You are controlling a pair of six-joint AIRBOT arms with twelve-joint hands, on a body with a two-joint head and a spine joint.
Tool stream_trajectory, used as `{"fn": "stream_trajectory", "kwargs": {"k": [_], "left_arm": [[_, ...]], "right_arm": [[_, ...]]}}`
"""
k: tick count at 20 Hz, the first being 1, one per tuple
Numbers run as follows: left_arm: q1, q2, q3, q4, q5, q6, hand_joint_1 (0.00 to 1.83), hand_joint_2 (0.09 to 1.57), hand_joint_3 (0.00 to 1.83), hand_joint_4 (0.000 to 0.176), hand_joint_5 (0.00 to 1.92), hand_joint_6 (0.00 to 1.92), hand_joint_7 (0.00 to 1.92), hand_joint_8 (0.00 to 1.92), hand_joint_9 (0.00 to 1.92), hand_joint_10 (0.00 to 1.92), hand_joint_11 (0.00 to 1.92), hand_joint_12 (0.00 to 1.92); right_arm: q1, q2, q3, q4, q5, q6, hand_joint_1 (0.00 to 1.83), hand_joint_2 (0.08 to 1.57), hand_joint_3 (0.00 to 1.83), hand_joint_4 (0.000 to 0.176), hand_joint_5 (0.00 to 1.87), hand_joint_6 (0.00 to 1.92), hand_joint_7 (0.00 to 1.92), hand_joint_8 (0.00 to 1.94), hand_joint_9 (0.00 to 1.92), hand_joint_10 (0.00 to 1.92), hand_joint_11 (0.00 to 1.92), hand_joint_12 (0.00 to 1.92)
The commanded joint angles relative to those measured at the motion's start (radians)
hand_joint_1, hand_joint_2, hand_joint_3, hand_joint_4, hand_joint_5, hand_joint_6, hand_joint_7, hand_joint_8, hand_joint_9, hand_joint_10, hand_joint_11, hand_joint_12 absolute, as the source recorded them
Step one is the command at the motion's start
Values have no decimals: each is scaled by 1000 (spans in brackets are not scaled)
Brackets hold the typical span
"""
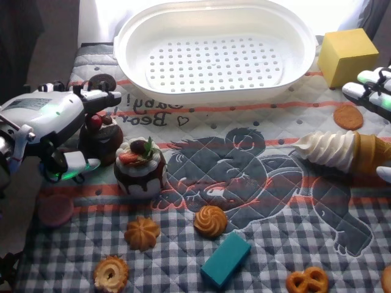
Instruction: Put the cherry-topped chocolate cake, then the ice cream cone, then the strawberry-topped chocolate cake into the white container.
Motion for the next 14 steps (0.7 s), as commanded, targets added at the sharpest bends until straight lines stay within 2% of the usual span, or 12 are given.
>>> {"fn": "stream_trajectory", "kwargs": {"k": [1,2,3,4,5,7,8,9,11,12,13,14], "left_arm": [[-6,-3,2,32,-36,1,1221,1080,2,0,645,128,599,117,457,666,143,1736],[-6,-3,5,31,-27,1,1251,1079,1,0,706,236,655,306,451,1079,274,1796],[-5,-3,10,26,-24,1,1277,1085,1,0,696,391,621,460,454,1272,350,1826],[-3,-3,14,13,-20,1,1182,1212,3,0,713,1108,714,1275,525,1617,534,1902],[-1,-3,16,8,-20,1,1164,1261,6,0,675,1286,704,1560,566,1860,666,1917],[-1,-1,14,10,-32,1,1169,1268,1,0,674,1312,724,1620,697,1919,843,1921],[-1,0,10,14,-44,1,1154,1276,3,0,672,1350,698,1635,679,1921,842,1921],[-2,5,2,19,-59,1,1131,1286,4,0,672,1421,659,1611,545,1921,697,1921],[-5,18,-19,42,-96,0,1109,1311,6,21,625,1571,622,1569,482,1877,606,1921],[-9,26,-31,59,-115,-9,1098,1325,6,24,598,1609,608,1585,476,1885,581,1921],[-16,35,-41,81,-132,-29,1089,1337,6,20,562,1641,608,1599,476,1882,553,1921],[-28,45,-49,105,-148,-54,1236,1334,7,0,501,1653,578,1584,579,1791,544,1921]], "right_arm": [[6,2,4,1,116,1,304,1307,0,39,0,0,0,0,104,12,0,586],[3,1,5,3,116,2,305,1306,0,36,0,0,0,0,117,16,0,687],[1,1,5,3,116,3,275,1302,0,43,0,0,0,0,107,11,0,701],[0,1,6,4,116,3,268,1304,0,39,0,0,6,2,108,11,0,703],[0,0,6,5,116,3,269,1304,0,47,0,0,1,0,105,10,0,705],[-3,0,6,8,116,3,263,1300,0,41,0,0,0,0,53,9,0,555],[-4,-1,6,9,116,3,255,1305,1,34,0,0,0,0,62,13,0,413],[-4,-2,6,9,116,3,294,1301,0,41,0,0,0,0,67,15,0,386],[-5,-3,7,9,116,3,285,1300,0,54,0,0,0,0,85,14,0,655],[-6,-3,7,10,116,3,276,1306,0,43,0,0,0,0,98,16,0,776],[-6,-3,7,11,116,4,247,1302,0,51,0,0,0,0,50,15,0,666],[-7,-3,7,12,116,4,279,1299,0,55,0,0,0,0,46,12,0,502]]}}
